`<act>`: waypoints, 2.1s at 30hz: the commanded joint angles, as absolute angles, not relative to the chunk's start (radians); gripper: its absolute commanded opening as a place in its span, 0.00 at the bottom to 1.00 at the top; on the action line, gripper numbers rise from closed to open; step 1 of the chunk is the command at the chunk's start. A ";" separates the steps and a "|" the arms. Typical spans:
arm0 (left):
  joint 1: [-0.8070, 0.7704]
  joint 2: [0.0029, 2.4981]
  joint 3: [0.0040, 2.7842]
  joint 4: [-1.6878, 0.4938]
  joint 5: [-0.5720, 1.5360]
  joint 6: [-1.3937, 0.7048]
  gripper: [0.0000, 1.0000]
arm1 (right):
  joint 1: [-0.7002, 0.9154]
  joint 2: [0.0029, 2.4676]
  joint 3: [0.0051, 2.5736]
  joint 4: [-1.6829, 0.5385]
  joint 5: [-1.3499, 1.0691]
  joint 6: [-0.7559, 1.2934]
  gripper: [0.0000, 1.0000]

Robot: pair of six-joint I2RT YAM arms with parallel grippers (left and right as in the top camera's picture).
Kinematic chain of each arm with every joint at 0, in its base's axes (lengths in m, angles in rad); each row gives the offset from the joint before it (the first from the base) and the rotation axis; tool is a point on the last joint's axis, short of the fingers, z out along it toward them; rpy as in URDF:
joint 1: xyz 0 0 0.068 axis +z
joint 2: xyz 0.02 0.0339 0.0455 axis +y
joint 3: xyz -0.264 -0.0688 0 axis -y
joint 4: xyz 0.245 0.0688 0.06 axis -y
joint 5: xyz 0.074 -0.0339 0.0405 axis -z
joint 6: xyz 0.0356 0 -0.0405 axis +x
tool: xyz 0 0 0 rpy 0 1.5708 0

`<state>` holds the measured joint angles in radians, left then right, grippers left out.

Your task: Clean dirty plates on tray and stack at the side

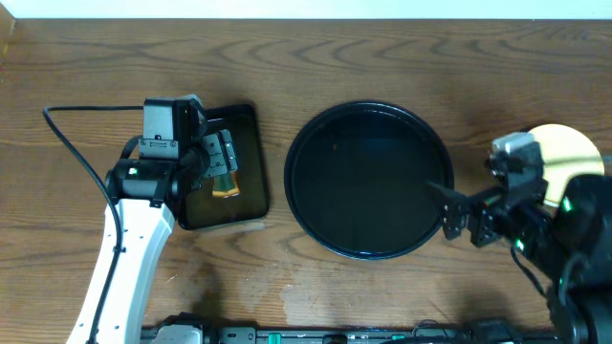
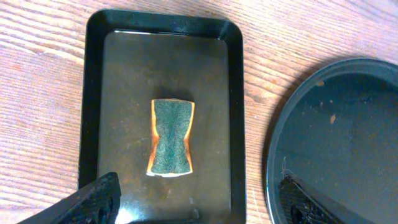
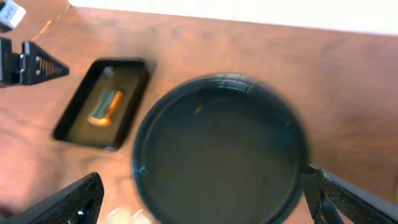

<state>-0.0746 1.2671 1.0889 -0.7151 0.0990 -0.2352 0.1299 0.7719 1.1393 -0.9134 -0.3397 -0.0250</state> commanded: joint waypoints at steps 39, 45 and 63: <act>-0.070 1.268 1.103 -0.718 0.097 -0.233 0.83 | 0.119 0.007 0.006 -0.044 -0.348 -0.181 0.99; -0.070 1.268 1.103 -0.718 0.097 -0.233 0.82 | 0.119 0.007 0.006 -0.045 -0.348 -0.181 0.99; -0.026 0.612 0.677 -0.374 -0.053 -0.195 0.82 | 0.119 0.007 0.006 -0.045 -0.348 -0.181 0.99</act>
